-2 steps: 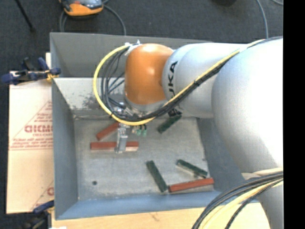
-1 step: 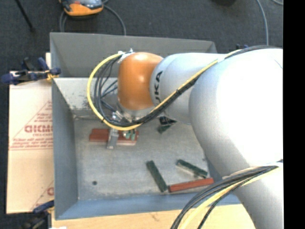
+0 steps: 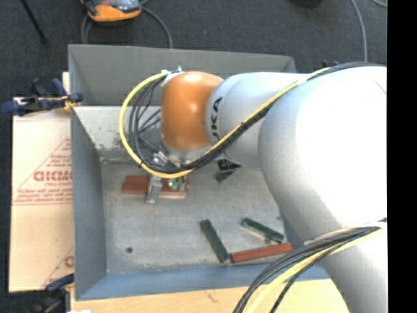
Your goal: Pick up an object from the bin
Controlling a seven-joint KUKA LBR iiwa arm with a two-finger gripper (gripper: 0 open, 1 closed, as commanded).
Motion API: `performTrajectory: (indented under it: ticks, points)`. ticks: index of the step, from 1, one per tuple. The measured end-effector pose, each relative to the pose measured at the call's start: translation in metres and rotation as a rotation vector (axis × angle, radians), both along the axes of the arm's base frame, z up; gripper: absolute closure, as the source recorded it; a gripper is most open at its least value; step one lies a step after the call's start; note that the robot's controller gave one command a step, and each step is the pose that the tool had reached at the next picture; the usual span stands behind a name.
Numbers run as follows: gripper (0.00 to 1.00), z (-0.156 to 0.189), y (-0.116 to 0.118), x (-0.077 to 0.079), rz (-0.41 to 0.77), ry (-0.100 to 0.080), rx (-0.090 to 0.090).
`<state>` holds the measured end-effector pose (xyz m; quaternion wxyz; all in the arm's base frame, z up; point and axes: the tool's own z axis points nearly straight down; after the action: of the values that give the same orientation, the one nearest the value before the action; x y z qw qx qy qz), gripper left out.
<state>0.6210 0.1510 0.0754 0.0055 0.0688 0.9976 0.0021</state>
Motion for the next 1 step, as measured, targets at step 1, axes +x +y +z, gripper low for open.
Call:
performTrajectory:
  ticks: [1]
  points:
    - [1.00, 0.0317, 0.0008, 0.0075, 0.018, 0.010, -0.004]
